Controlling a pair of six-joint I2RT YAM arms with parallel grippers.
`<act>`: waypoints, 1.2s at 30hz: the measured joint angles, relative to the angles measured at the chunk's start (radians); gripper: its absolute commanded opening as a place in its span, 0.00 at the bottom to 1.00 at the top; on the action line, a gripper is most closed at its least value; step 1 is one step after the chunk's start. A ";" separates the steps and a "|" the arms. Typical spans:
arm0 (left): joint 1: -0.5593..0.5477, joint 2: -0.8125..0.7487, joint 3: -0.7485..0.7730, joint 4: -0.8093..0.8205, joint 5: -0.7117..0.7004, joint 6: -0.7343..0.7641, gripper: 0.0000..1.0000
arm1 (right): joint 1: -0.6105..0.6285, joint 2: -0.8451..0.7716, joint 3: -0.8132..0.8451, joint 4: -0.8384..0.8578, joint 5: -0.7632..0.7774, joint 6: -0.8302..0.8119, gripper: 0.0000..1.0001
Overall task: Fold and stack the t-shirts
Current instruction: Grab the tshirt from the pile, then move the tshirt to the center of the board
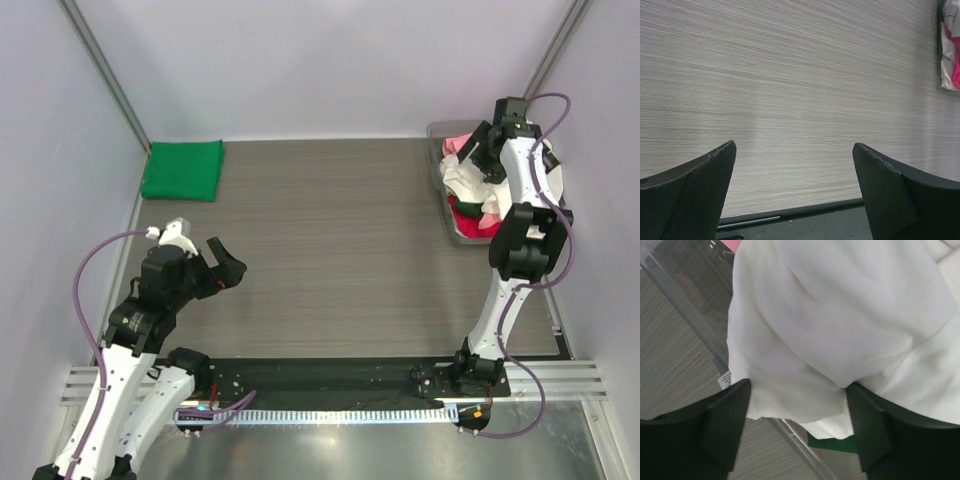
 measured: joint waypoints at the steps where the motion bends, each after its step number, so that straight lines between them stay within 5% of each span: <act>1: 0.000 0.000 0.000 0.000 0.001 0.000 1.00 | 0.000 0.011 0.013 -0.005 -0.003 -0.004 0.61; 2: 0.000 0.000 0.000 0.000 0.002 0.000 1.00 | 0.000 0.018 0.022 -0.008 -0.005 -0.010 0.32; 5: 0.000 0.000 0.000 0.000 0.003 0.000 1.00 | -0.003 0.031 0.051 -0.016 -0.019 -0.017 0.01; 14: 0.000 -0.003 0.000 0.000 0.003 0.000 1.00 | 0.043 0.025 0.207 -0.054 -0.232 -0.011 0.01; 19: 0.000 -0.026 0.000 0.001 0.003 0.000 1.00 | 0.260 -0.002 0.544 0.021 -0.493 0.113 0.01; 22: 0.000 -0.032 0.000 0.002 0.002 0.000 1.00 | 0.364 -0.162 0.457 0.228 -0.651 0.245 0.01; 25: 0.000 -0.033 0.000 0.002 0.002 0.000 1.00 | 0.335 -0.353 0.312 0.349 -0.743 0.310 0.01; 27: 0.000 -0.033 0.000 0.002 0.002 0.000 1.00 | 0.248 -0.462 0.185 0.405 -0.773 0.336 0.16; 28: 0.000 -0.033 0.000 0.002 0.002 0.000 1.00 | 0.207 -0.503 0.101 0.439 -0.780 0.340 0.62; 29: 0.000 -0.033 0.000 0.002 0.002 -0.001 1.00 | 0.163 -0.554 0.002 0.455 -0.786 0.346 0.80; 31: 0.000 -0.035 0.000 0.002 -0.001 -0.001 1.00 | 0.090 -0.621 -0.201 0.483 -0.770 0.320 0.98; 36: 0.000 -0.048 0.000 0.001 -0.018 -0.001 1.00 | 0.040 -0.584 -0.568 0.322 -0.596 0.203 1.00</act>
